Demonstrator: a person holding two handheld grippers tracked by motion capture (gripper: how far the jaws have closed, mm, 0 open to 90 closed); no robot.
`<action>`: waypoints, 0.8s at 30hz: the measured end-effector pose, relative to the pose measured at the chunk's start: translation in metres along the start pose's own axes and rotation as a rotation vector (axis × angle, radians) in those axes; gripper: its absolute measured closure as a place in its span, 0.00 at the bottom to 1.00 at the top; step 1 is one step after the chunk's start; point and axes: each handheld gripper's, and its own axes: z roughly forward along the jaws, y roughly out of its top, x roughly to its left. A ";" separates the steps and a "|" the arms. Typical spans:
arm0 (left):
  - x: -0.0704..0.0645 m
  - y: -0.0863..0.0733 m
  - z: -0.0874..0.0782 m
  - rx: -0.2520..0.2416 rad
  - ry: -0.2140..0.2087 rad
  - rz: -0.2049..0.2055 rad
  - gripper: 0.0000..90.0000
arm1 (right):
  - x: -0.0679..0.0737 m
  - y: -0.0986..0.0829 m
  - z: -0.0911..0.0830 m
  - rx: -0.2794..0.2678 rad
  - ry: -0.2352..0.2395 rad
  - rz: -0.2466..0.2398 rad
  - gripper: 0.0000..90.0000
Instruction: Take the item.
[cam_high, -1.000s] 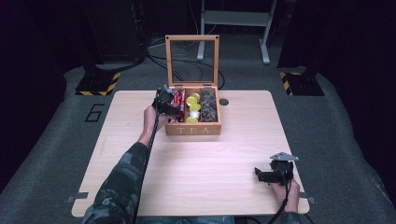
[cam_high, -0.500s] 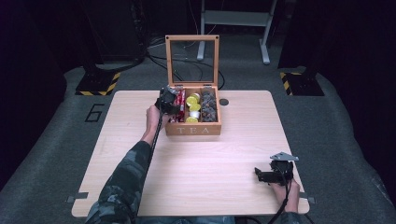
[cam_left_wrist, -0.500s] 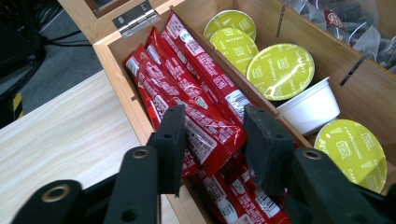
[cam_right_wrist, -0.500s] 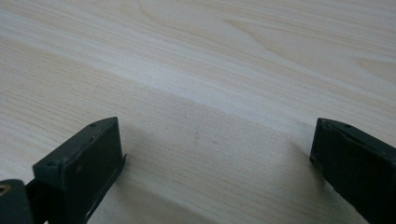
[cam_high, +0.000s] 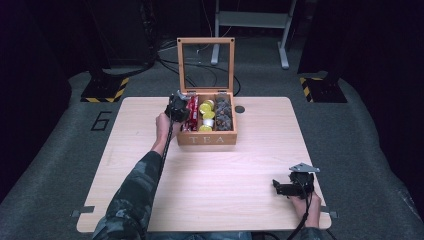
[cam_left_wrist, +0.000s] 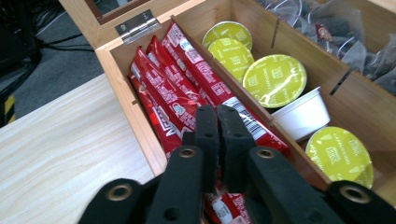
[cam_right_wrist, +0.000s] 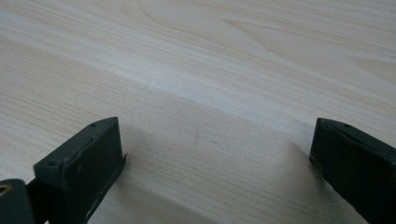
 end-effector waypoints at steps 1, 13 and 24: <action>0.000 -0.001 0.001 -0.002 -0.002 0.002 0.98 | 0.000 0.000 0.000 0.000 0.000 0.000 0.02; 0.001 -0.006 -0.008 -0.026 -0.021 -0.014 0.99 | 0.000 0.000 0.000 0.002 0.002 -0.007 0.02; -0.005 -0.014 -0.028 -0.058 -0.049 0.006 0.99 | 0.000 0.000 0.000 0.001 0.001 -0.005 0.03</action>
